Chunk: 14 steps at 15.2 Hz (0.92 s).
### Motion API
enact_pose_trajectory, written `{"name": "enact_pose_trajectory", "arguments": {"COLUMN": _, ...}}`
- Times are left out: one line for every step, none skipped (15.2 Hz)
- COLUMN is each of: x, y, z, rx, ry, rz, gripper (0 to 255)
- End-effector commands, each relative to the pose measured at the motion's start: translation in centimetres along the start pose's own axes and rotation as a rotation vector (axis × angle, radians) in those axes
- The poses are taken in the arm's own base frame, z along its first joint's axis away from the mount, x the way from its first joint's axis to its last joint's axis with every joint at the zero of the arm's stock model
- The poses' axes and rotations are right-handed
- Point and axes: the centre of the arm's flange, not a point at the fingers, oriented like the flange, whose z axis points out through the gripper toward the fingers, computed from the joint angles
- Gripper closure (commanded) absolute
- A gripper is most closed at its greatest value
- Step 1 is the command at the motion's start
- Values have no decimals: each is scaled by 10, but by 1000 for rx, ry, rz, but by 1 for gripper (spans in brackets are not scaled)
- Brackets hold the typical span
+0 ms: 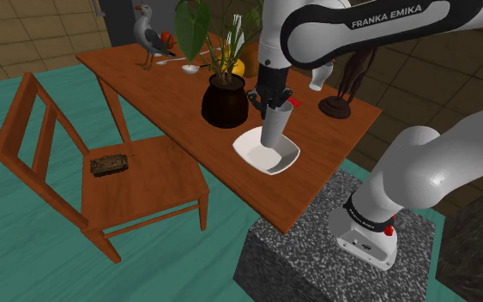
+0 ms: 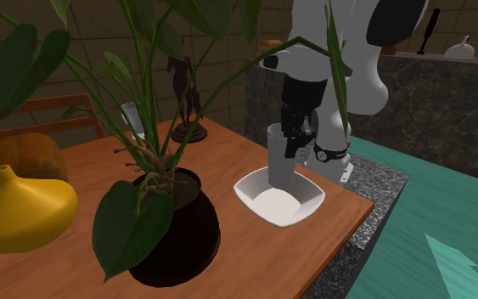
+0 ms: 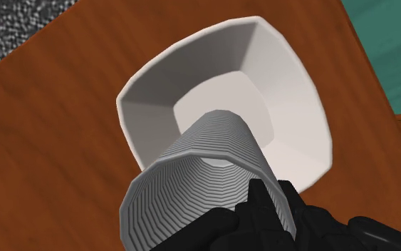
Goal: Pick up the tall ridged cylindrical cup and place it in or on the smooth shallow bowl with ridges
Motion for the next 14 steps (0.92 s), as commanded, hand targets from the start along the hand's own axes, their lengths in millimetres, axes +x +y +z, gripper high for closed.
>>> {"name": "enact_pose_trajectory", "arguments": {"x": -1, "y": -2, "z": 11, "rx": 0, "ry": 0, "rz": 0, "gripper": 255}}
{"name": "enact_pose_trajectory", "arguments": {"x": -1, "y": -2, "z": 16, "rx": 0, "ry": 0, "rz": 0, "gripper": 255}}
{"name": "enact_pose_trajectory", "arguments": {"x": -1, "y": -3, "z": 22, "rx": 0, "ry": 0, "rz": 0, "gripper": 255}}
{"name": "enact_pose_trajectory", "arguments": {"x": -1, "y": -3, "z": 24, "rx": 0, "ry": 0, "rz": 0, "gripper": 255}}
{"name": "enact_pose_trajectory", "arguments": {"x": -1, "y": -3, "z": 24, "rx": 0, "ry": 0, "rz": 0, "gripper": 255}}
{"name": "enact_pose_trajectory", "arguments": {"x": -1, "y": -3, "z": 24, "rx": 0, "ry": 0, "rz": 0, "gripper": 255}}
{"name": "enact_pose_trajectory", "arguments": {"x": -1, "y": -3, "z": 24, "rx": 0, "ry": 0, "rz": 0, "gripper": 255}}
{"name": "enact_pose_trajectory", "arguments": {"x": -1, "y": -3, "z": 24, "rx": 0, "ry": 0, "rz": 0, "gripper": 255}}
{"name": "enact_pose_trajectory", "arguments": {"x": -1, "y": -3, "z": 24, "rx": 0, "ry": 0, "rz": 0, "gripper": 255}}
{"name": "enact_pose_trajectory", "arguments": {"x": -1, "y": -3, "z": 24, "rx": 0, "ry": 0, "rz": 0, "gripper": 255}}
{"name": "enact_pose_trajectory", "arguments": {"x": -1, "y": -3, "z": 24, "rx": 0, "ry": 0, "rz": 0, "gripper": 255}}
{"name": "enact_pose_trajectory", "arguments": {"x": -1, "y": -3, "z": 24, "rx": 0, "ry": 0, "rz": 0, "gripper": 0}}
{"name": "enact_pose_trajectory", "arguments": {"x": -1, "y": -3, "z": 24, "rx": 0, "ry": 0, "rz": 0, "gripper": 0}}
{"name": "enact_pose_trajectory", "arguments": {"x": -1, "y": -3, "z": 24, "rx": 0, "ry": 0, "rz": 0, "gripper": 0}}
